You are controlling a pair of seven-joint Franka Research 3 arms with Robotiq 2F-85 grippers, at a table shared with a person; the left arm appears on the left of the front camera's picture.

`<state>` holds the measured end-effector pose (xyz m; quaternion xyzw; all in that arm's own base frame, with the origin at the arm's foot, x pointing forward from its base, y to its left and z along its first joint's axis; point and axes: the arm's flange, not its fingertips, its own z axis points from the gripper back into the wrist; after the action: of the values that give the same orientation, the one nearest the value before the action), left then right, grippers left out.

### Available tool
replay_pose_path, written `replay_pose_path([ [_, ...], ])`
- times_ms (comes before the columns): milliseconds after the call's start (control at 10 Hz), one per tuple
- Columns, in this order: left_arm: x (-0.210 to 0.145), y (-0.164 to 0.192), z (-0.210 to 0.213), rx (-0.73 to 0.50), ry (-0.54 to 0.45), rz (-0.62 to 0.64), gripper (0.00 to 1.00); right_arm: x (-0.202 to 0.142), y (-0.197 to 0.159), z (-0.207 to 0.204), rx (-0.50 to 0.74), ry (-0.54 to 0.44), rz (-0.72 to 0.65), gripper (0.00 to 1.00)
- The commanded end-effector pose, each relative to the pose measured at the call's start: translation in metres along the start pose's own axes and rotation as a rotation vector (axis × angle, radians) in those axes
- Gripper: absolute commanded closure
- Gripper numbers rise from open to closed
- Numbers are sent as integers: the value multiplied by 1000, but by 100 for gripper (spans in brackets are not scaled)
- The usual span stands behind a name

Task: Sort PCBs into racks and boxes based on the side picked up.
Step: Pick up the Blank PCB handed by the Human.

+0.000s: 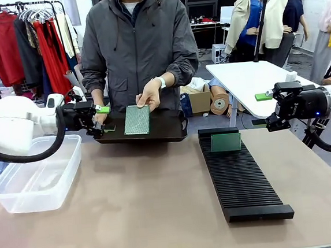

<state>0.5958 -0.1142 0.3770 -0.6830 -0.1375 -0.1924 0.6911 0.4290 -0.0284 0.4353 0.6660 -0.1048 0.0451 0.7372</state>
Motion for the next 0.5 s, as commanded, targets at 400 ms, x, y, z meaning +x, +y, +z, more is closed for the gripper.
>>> replay_pose_path([
  [400, 15, 16, -50, -15, 5, 1, 0, 0, 2, 0, 7, 1, 3, 0],
])
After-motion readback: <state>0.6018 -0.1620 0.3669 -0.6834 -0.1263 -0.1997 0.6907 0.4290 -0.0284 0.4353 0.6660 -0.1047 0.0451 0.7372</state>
